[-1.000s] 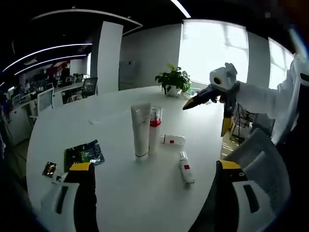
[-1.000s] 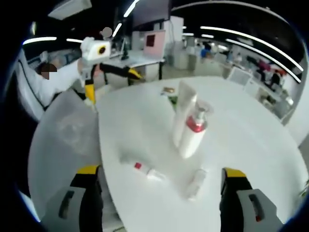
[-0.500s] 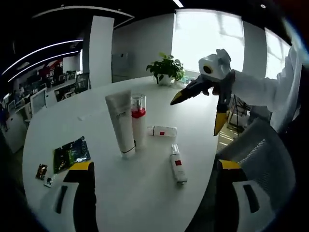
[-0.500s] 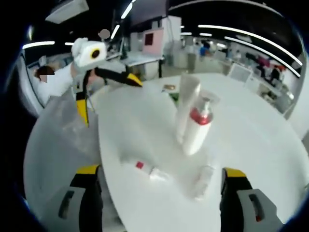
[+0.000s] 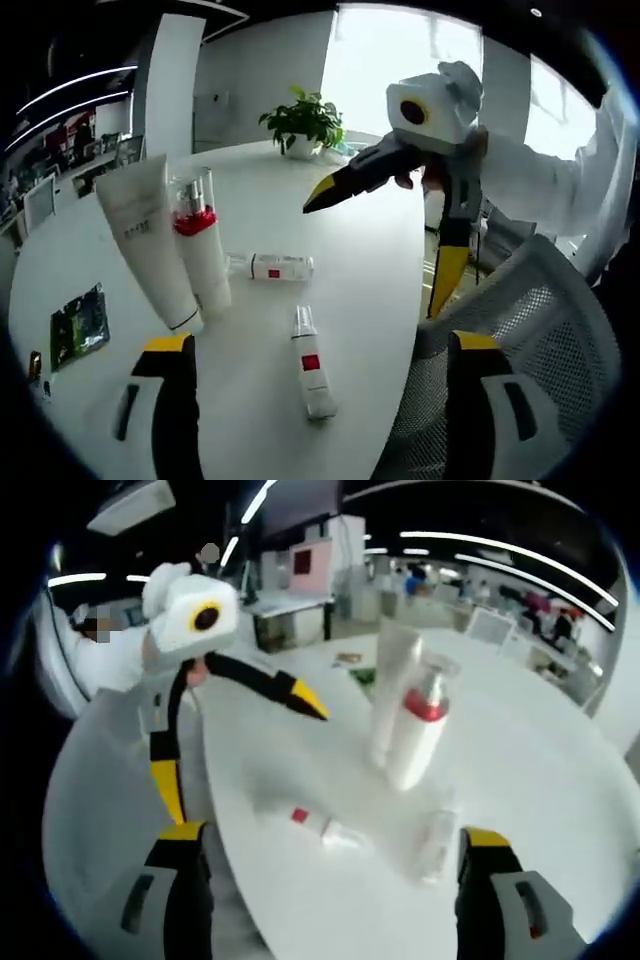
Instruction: Arrange the skincare products in the storage area until every visible bottle or jar stands upright without overlapping.
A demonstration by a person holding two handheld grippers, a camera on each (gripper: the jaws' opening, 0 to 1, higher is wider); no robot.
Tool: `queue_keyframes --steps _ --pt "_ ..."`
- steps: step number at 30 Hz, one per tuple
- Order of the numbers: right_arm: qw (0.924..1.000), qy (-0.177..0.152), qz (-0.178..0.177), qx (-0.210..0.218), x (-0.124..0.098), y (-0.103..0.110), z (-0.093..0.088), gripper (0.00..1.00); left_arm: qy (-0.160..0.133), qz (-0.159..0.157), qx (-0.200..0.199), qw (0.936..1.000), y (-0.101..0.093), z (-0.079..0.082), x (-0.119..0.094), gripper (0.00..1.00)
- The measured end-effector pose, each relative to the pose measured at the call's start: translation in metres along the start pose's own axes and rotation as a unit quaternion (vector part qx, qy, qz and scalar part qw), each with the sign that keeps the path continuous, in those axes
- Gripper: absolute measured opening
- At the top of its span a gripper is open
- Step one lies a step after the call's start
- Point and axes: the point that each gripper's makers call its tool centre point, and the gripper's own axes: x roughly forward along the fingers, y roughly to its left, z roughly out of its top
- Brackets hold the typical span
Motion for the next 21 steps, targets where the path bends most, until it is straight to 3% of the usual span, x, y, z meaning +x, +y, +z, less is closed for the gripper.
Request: queue_keyframes --steps 3,6,7,10,21 --pt "0.9999 -0.009 -0.010 0.005 -0.005 -0.004 0.001 1.00 0.027 0.002 0.028 0.9992 -0.003 -0.012 0.012 0.99" --pt "0.9997 -0.017 -0.015 0.007 -0.008 -0.005 0.000 0.99 0.047 0.013 0.026 0.9985 0.002 -0.020 0.018 0.93" --pt "0.9996 -0.020 -0.018 0.008 -0.009 -0.005 0.000 0.99 0.049 0.015 0.024 0.9984 0.004 -0.022 0.019 0.89" --pt "0.9995 -0.022 -0.021 0.013 -0.009 -0.004 -0.004 0.99 0.053 0.026 0.037 0.9976 0.008 -0.022 0.023 0.90" --pt "0.9982 -0.030 -0.027 0.044 -0.011 0.004 -0.021 0.99 0.094 0.020 0.036 0.9947 0.010 -0.043 0.033 0.65"
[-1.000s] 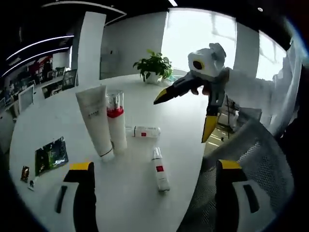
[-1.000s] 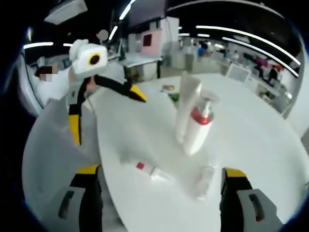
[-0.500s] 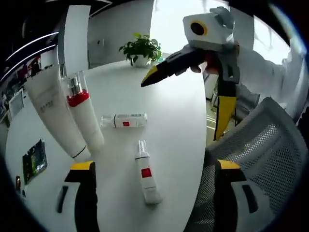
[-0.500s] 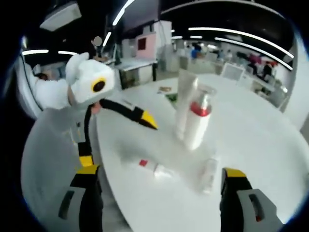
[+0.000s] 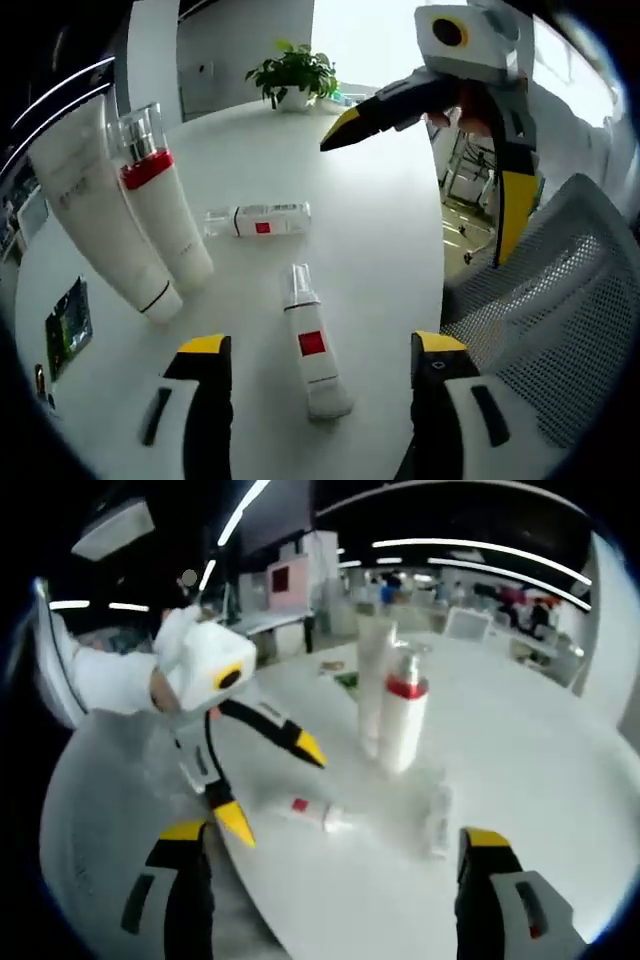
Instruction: Arrange the skincare products in the storage area until every visible bottle or jar stands upright without overlapping.
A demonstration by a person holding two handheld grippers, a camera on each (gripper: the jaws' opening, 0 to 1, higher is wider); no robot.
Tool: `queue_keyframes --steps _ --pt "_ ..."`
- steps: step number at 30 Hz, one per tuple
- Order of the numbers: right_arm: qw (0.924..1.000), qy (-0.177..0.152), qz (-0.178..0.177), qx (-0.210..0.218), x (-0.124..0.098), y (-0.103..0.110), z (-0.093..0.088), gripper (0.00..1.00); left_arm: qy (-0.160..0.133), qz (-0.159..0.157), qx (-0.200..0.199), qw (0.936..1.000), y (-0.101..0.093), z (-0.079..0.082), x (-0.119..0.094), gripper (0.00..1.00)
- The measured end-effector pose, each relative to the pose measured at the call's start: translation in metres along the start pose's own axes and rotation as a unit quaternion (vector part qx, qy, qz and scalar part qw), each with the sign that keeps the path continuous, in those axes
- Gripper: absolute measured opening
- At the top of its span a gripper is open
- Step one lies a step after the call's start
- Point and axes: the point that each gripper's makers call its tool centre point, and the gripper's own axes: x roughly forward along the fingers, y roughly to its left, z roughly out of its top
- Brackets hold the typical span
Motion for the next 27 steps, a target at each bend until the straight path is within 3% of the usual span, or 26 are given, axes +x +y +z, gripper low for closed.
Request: queue_keyframes --steps 4,6,10,19,23,27 --pt "0.9999 -0.004 -0.004 0.011 -0.002 0.000 -0.003 0.99 -0.003 -0.009 0.000 1.0000 -0.005 -0.001 0.003 0.48" --pt "0.9999 -0.006 -0.006 0.014 -0.002 0.000 -0.002 0.99 -0.005 -0.013 0.007 0.9999 -0.008 -0.002 0.005 0.49" --pt "0.9999 -0.003 -0.006 0.016 -0.001 0.003 -0.004 0.99 0.009 -0.016 0.011 0.9998 -0.008 -0.010 0.009 0.42" --pt "0.9999 0.002 0.001 0.014 0.005 0.010 -0.002 0.99 0.009 -0.011 0.015 0.9998 -0.001 -0.010 0.012 0.28" --pt "0.9999 0.001 0.001 0.016 0.005 0.009 -0.001 0.99 0.008 -0.019 0.014 0.9997 -0.003 -0.012 0.012 0.30" --pt "0.9999 0.001 0.000 0.017 0.006 0.010 -0.002 0.99 0.020 -0.015 0.012 0.9996 0.000 -0.020 0.014 0.26"
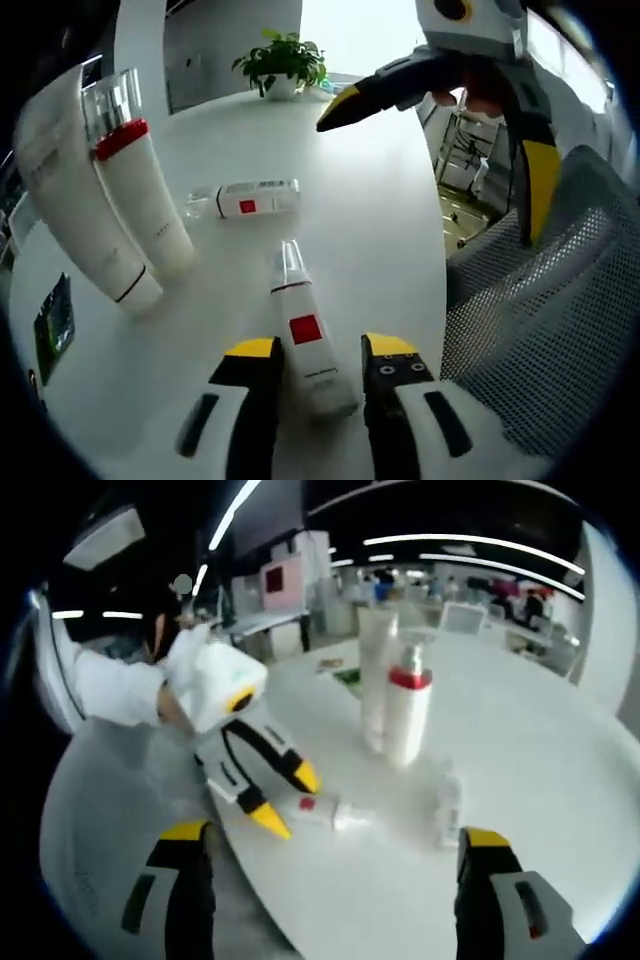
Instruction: Arrange the skincare products in the storage area until every visible bottle or jar stands upright without overlapping.
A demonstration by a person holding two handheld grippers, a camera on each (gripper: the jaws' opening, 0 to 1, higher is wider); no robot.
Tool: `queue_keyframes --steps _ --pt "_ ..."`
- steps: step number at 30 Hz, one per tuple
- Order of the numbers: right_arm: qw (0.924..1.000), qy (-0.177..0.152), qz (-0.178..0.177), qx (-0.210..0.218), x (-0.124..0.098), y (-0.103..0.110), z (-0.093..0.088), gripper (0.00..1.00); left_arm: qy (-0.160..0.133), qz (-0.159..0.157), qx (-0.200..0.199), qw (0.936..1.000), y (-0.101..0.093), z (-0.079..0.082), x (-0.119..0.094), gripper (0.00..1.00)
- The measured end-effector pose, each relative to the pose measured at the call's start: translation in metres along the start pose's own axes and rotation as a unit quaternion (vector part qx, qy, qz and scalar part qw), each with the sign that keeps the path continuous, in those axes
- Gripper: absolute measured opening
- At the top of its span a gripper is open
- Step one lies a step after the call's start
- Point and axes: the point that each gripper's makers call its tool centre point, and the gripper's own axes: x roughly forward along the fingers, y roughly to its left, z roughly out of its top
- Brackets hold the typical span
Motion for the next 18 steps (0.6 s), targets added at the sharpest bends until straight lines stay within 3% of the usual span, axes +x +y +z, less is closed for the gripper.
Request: queue_keyframes --steps 4,8,18 --pt "1.0000 -0.002 0.003 0.004 0.003 0.003 -0.001 0.98 -0.001 0.001 -0.002 1.0000 0.001 -0.001 0.000 0.24" --pt "0.9999 -0.002 0.009 0.009 0.006 0.007 -0.005 0.98 -0.005 0.015 0.022 0.9996 0.002 0.000 0.003 0.20" --pt "0.9996 -0.002 0.017 0.024 0.011 0.012 -0.012 0.98 -0.016 0.011 0.039 0.9991 -0.002 0.003 0.008 0.18"
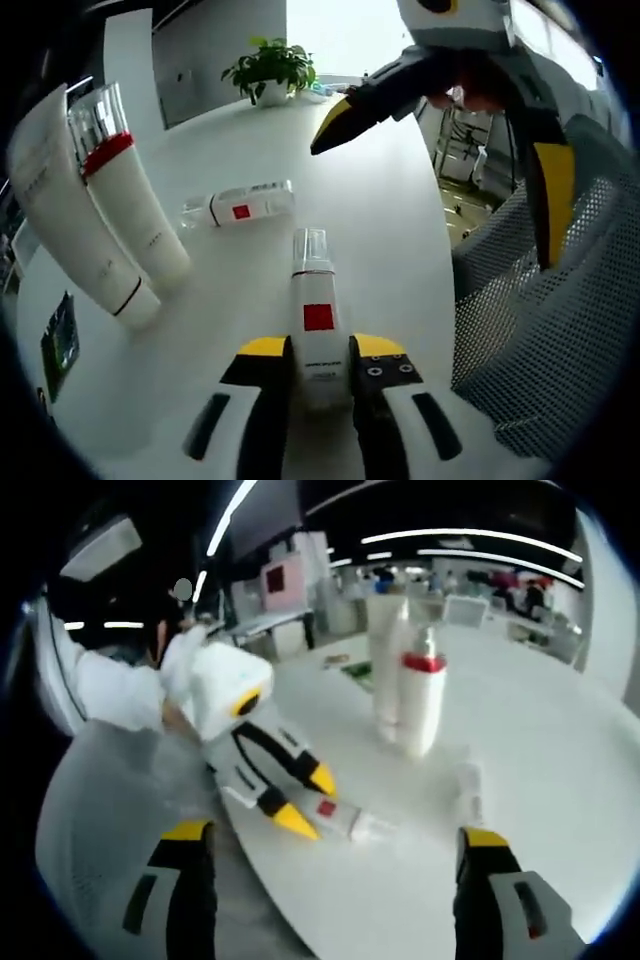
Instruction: Arrange the skincare products in the storage area until every visible bottle or jar stands upright without overlapping.
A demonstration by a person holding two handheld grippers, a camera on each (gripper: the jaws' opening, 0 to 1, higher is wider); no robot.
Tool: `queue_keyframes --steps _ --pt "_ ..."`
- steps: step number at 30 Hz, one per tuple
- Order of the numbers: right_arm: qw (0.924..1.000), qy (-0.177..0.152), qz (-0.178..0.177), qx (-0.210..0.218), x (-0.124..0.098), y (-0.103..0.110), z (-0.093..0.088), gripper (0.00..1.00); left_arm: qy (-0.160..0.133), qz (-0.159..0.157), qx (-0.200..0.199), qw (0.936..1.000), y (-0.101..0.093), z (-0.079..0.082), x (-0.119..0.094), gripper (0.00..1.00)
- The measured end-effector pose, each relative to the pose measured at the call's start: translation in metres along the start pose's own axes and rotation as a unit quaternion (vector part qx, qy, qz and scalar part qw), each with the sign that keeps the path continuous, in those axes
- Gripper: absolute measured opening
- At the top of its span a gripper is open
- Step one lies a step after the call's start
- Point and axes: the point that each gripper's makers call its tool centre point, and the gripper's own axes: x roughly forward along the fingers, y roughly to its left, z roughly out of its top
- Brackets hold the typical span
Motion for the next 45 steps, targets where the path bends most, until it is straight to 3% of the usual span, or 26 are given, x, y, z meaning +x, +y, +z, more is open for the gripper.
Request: queue_keyframes --steps 2,4,9,14,17,18,21,22,25,26,29,32,35,38,40,43,45 --pt "1.0000 -0.003 0.001 0.007 0.000 0.000 -0.001 0.98 -0.002 0.003 0.002 1.0000 0.000 0.000 0.000 0.17" --pt "0.9998 -0.008 -0.004 0.017 0.001 -0.002 -0.002 0.98 -0.021 0.021 0.033 0.9990 0.004 0.006 0.002 0.17" --pt "0.9976 -0.032 -0.022 0.058 0.002 -0.007 -0.005 0.99 -0.017 0.023 0.029 0.9992 0.000 0.006 0.003 0.17" --pt "0.9893 -0.062 -0.052 0.122 -0.002 -0.016 -0.012 0.99 -0.033 0.026 -0.011 0.9991 0.007 0.012 -0.002 0.17" --pt "0.9801 -0.083 -0.066 0.168 -0.004 -0.023 -0.018 0.98 -0.037 0.027 -0.022 0.9987 0.010 0.013 -0.003 0.17" --pt "0.9741 -0.096 -0.039 0.201 -0.004 -0.015 -0.017 0.95 -0.042 0.025 -0.031 0.9984 0.011 0.014 -0.005 0.17" --pt "0.9519 -0.133 -0.044 0.272 -0.008 -0.020 -0.015 0.89 -0.066 0.019 -0.063 0.9956 0.012 0.024 -0.009 0.17" --pt "0.9411 -0.141 -0.038 0.305 -0.008 -0.020 -0.015 0.89 -0.068 0.020 -0.065 0.9954 0.013 0.025 -0.010 0.17" --pt "0.9235 -0.160 -0.026 0.348 -0.008 -0.018 -0.014 0.86 -0.089 0.018 -0.085 0.9922 0.014 0.035 -0.014 0.17" --pt "0.9141 -0.173 -0.024 0.366 -0.008 -0.019 -0.012 0.84 -0.104 0.009 -0.101 0.9894 0.011 0.042 -0.016 0.17" --pt "0.8882 -0.202 -0.005 0.413 -0.008 -0.020 -0.003 0.78 -0.120 0.006 -0.096 0.9881 0.007 0.052 -0.021 0.17" --pt "0.8627 -0.232 0.009 0.449 -0.009 -0.024 0.008 0.76 -0.134 0.010 -0.064 0.9888 0.002 0.059 -0.021 0.17" --pt "0.8491 -0.241 0.010 0.470 -0.009 -0.029 0.012 0.67 -0.139 -0.003 -0.065 0.9881 -0.003 0.061 -0.021 0.17" --pt "0.8409 -0.247 -0.010 0.481 -0.009 -0.038 0.012 0.67 -0.151 -0.006 -0.066 0.9863 -0.005 0.068 -0.024 0.17" --pt "0.8404 -0.245 -0.009 0.484 -0.008 -0.039 0.011 0.64 -0.161 -0.004 -0.071 0.9844 -0.004 0.073 -0.027 0.17" --pt "0.8182 -0.264 -0.005 0.511 -0.010 -0.043 0.014 0.54 -0.173 -0.013 -0.076 0.9818 -0.008 0.078 -0.030 0.17" --pt "0.8156 -0.267 -0.012 0.513 -0.011 -0.047 0.011 0.51 -0.177 -0.020 -0.075 0.9811 -0.012 0.081 -0.031 0.17"
